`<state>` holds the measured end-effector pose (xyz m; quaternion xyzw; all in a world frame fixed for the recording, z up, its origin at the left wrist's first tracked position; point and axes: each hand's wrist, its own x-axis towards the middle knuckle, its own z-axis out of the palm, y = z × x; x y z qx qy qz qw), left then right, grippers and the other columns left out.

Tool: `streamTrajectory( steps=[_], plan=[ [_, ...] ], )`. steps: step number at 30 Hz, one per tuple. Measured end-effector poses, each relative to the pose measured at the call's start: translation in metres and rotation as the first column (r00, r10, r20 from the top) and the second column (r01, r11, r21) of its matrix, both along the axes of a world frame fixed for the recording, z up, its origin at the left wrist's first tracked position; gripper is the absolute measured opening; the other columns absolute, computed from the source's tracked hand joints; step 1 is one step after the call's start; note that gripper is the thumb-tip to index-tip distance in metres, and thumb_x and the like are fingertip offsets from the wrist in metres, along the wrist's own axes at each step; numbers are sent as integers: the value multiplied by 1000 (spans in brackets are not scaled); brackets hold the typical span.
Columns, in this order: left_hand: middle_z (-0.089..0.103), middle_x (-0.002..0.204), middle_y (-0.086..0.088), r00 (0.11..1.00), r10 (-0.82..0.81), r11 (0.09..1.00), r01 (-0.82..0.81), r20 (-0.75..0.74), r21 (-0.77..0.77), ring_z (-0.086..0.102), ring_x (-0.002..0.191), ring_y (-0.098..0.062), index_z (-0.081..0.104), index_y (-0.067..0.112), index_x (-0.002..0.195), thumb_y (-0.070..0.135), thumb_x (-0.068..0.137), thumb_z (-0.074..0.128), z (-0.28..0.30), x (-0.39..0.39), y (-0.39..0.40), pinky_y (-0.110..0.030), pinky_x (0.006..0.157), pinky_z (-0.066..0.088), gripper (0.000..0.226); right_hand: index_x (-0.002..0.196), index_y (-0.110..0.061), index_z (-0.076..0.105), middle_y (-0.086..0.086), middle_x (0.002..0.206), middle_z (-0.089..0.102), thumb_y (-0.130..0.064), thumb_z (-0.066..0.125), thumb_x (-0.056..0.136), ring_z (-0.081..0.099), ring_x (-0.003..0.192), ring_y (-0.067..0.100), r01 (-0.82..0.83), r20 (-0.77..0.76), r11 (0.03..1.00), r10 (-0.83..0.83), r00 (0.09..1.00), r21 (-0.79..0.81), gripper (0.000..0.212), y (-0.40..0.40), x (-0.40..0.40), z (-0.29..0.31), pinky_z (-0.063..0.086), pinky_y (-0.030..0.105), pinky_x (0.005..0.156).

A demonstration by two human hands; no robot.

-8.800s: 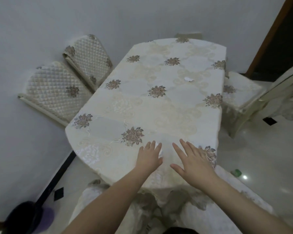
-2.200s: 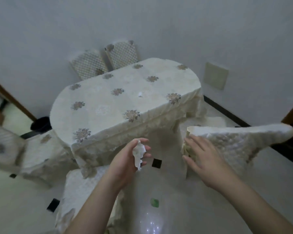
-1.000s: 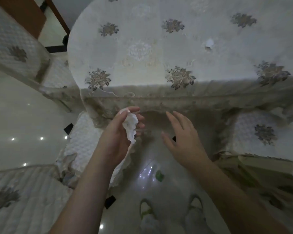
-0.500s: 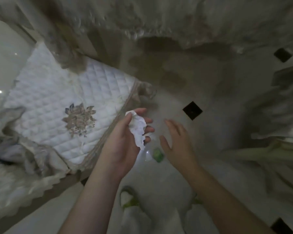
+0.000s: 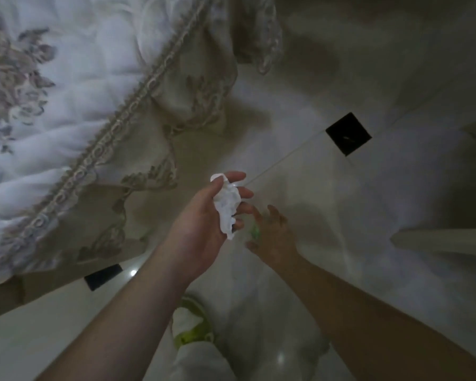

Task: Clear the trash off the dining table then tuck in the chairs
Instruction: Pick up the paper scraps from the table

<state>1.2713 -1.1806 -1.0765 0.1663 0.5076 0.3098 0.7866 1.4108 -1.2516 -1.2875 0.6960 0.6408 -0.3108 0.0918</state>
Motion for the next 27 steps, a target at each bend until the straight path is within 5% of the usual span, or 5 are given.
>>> streamTrajectory(
  steps=[4,8,13,21,27],
  plan=[
    [66,83,-1,1000,-14,1000,14,-11,-3,60,71,-14,71,20,93,35,82,52,-28,-13,3,-31,69,37,27,146,-36,21,10,142,25,-44,62,84,35,121,29,-48,117,998,53,992,-49,74,-2,-8,-29,44,41,89],
    [64,86,-1,999,-32,999,32,-24,-6,58,73,-15,68,20,97,38,79,49,-33,-16,8,-29,66,39,31,128,-18,49,16,123,46,-24,69,79,49,106,30,-95,159,994,102,982,-51,53,-6,3,-37,47,35,83],
    [65,84,2,998,-63,998,63,-26,3,58,73,-13,65,20,100,36,84,51,-4,-6,7,-29,68,39,27,119,-3,53,21,111,49,-2,55,78,53,99,38,54,-90,998,-57,994,-33,41,-6,26,1,44,38,85],
    [63,89,-2,997,-39,999,38,60,22,58,75,-16,68,21,99,37,85,46,135,21,-3,-32,71,37,30,99,-20,52,1,98,47,-4,43,86,55,69,23,330,-419,943,-279,864,53,23,-4,57,195,47,35,66],
    [61,85,-5,999,9,997,-12,49,78,55,71,-18,66,18,98,35,80,48,293,20,8,-33,67,34,31,93,-20,52,3,91,55,0,52,85,48,66,8,591,-541,806,-507,671,-23,22,13,72,378,39,14,59]
  ],
)
